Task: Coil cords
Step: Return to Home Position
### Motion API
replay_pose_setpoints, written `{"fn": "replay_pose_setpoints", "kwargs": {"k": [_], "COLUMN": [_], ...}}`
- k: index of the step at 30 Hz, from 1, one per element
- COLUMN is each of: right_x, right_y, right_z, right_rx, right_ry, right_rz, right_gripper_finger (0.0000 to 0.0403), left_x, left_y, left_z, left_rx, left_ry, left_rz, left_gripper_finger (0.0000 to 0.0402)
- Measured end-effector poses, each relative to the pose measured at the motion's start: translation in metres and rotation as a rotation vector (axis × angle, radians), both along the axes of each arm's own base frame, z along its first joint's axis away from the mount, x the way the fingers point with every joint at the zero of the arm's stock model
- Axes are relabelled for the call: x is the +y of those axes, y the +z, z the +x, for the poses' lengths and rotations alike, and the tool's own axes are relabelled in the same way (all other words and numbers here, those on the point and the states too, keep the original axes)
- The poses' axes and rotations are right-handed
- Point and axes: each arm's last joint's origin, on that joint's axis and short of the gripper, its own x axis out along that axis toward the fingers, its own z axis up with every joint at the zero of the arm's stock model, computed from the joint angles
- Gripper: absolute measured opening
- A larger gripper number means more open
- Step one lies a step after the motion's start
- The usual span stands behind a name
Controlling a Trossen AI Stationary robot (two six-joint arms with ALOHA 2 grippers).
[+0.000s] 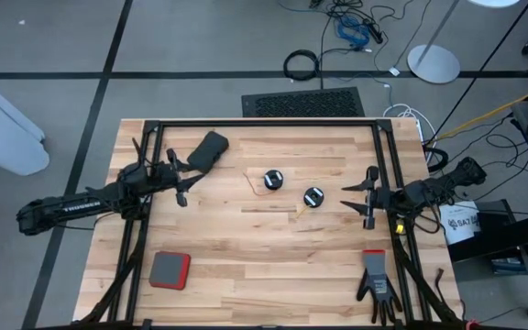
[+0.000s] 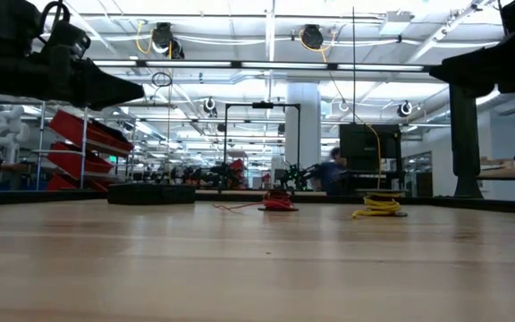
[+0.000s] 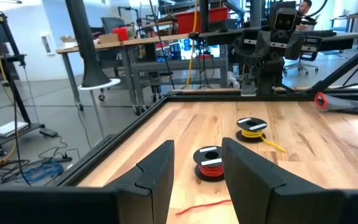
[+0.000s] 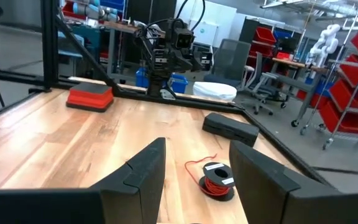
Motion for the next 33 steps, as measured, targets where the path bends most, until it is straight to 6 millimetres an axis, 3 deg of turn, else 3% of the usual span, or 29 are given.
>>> {"fn": "replay_pose_setpoints", "kwargs": {"k": [33], "right_x": [0.0001], "right_y": [-0.0002], "right_z": [0.0], "right_rx": [-0.003], "right_ry": [0.004], "right_rz": [0.036], "right_gripper_finger": [0.0164], "left_x": [0.0], "left_y": [-0.0001], "left_z": [0.0], "left_rx": [0.0], "left_ry": [0.001], "left_rz": [0.0], "left_gripper_finger": [0.0141]}}
